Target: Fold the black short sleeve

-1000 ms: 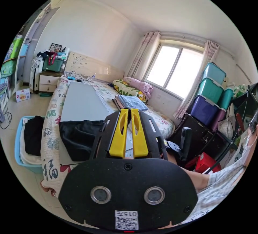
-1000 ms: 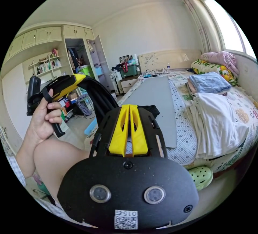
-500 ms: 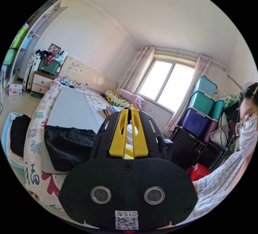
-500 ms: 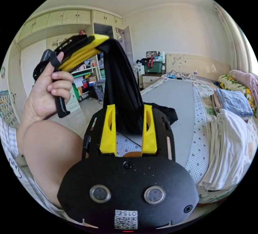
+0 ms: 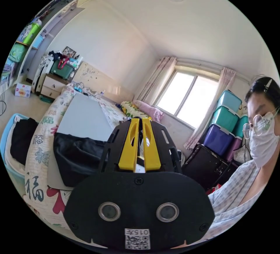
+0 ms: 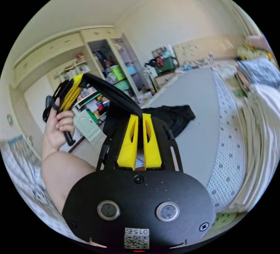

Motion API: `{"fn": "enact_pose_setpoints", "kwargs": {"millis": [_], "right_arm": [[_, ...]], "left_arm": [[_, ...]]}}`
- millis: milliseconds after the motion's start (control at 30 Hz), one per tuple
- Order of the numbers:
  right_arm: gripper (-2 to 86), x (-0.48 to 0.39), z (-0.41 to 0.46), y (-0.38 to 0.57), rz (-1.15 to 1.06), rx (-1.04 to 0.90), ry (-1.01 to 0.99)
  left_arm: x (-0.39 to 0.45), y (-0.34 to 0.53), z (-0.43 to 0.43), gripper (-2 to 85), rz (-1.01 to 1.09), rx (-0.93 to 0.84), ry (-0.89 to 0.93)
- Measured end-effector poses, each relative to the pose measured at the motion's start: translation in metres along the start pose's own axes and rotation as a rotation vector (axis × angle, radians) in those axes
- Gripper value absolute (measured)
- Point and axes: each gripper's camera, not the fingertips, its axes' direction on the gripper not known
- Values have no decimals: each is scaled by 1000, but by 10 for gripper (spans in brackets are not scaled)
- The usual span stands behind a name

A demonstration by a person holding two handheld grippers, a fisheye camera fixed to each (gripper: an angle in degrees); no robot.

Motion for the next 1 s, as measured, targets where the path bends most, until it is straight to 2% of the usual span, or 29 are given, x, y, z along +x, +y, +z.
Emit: {"fn": "enact_pose_setpoints", "kwargs": {"millis": [33,200,267,333,367,400,500,600,733,833,1000], "right_arm": [[14,0,6,-11,66,-32,50],[15,-22,23,-38,149,-45,186],[16,-35,28,-50,168,-53,238],[19,-58,37,-70,181,-85,332],[21,-65,41,-75,177,-100,358],[25,-79,51,-85,169,-138,418],[33,-114,82,-108,120,-258,625],[43,-145,106,-127,46,-347,766],[51,-175,115,-148,-7,-367,839],[58,-188,124,-164,-31,-419,894],[57,-206,125,-185,-58,-453,902]], "left_arm": [[-6,-4,23,-3,17,-96,-31],[-22,9,100,-2,54,-334,-157],[-36,23,129,0,65,-423,-270],[-62,48,158,4,11,-448,-540],[-68,56,165,6,3,-459,-576],[-80,73,178,11,-19,-480,-586],[-96,108,198,32,-58,-483,-465],[-109,128,204,56,-60,-447,-470],[-129,134,208,55,-122,-406,-458],[-131,141,218,57,-96,-418,-508],[-138,153,221,59,-104,-425,-539]]}}
